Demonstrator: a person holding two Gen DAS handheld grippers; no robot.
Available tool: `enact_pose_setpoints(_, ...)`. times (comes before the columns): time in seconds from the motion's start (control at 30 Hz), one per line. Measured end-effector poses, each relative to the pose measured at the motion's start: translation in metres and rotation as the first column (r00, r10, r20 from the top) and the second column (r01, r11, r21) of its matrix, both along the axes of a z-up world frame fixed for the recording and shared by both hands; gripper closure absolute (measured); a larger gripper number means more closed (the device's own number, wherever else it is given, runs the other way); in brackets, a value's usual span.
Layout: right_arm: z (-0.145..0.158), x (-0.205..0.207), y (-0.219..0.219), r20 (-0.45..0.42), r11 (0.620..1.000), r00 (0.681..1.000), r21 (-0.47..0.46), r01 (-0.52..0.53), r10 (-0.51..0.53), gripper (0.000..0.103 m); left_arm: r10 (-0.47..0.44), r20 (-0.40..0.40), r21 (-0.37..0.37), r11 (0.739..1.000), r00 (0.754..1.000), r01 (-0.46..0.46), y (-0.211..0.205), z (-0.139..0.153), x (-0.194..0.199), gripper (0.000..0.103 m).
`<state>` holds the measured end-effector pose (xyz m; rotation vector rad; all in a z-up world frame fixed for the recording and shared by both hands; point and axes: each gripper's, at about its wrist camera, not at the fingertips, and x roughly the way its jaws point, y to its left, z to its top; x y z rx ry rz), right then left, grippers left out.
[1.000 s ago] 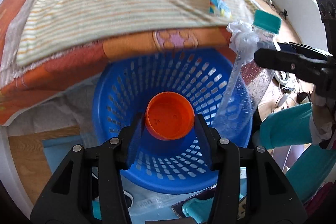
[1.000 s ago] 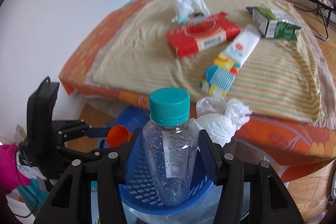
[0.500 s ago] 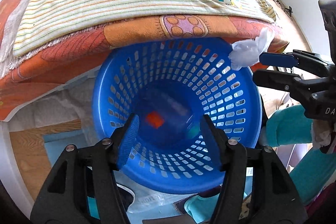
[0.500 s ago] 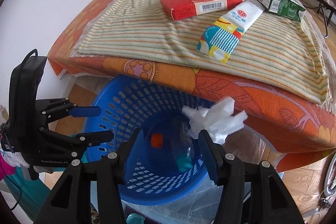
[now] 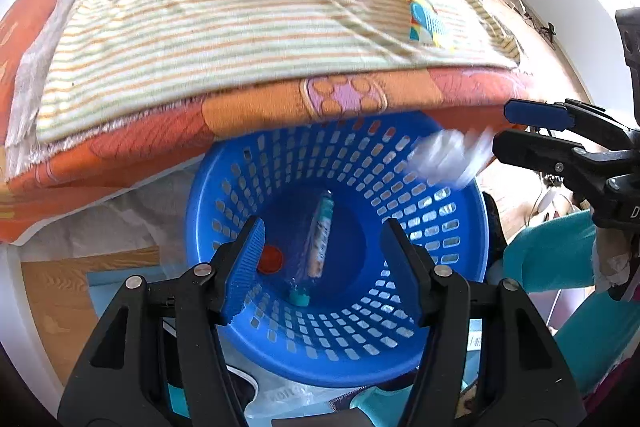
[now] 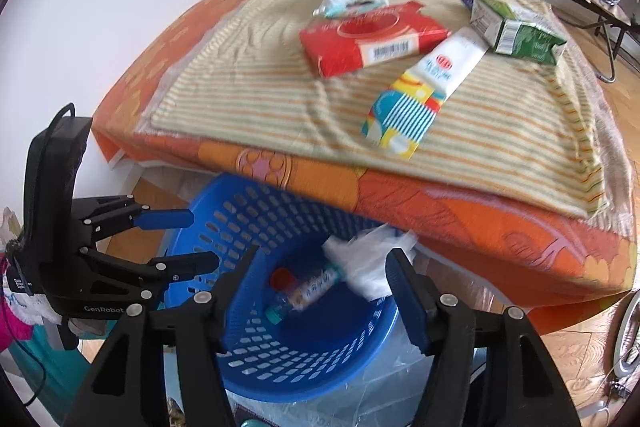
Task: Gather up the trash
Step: 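Open both tools to drop the cup and bottle into the basket, then move both open tools back over the bed toward the remaining trash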
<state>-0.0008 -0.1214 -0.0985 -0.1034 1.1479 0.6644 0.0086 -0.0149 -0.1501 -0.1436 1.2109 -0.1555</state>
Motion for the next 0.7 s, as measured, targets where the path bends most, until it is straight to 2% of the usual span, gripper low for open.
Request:
enact_pose_setpoints(0.13, 0.009, 0.006, -0.005, 0.019, 1.000, 0.999, 0.012, 0.026, -0.026, 0.031, 0.006, 0.021, -0.004, 1.000, 1.000, -0.006, -0.001, 0.008, 0.007, 0.041)
enact_pose_setpoints(0.7, 0.036, 0.041, -0.029, 0.059, 0.989, 0.989, 0.071, 0.131, -0.135, 0.031, 0.037, 0.131, -0.002, 0.999, 0.991, -0.037, 0.011, 0.048, 0.052, 0.041)
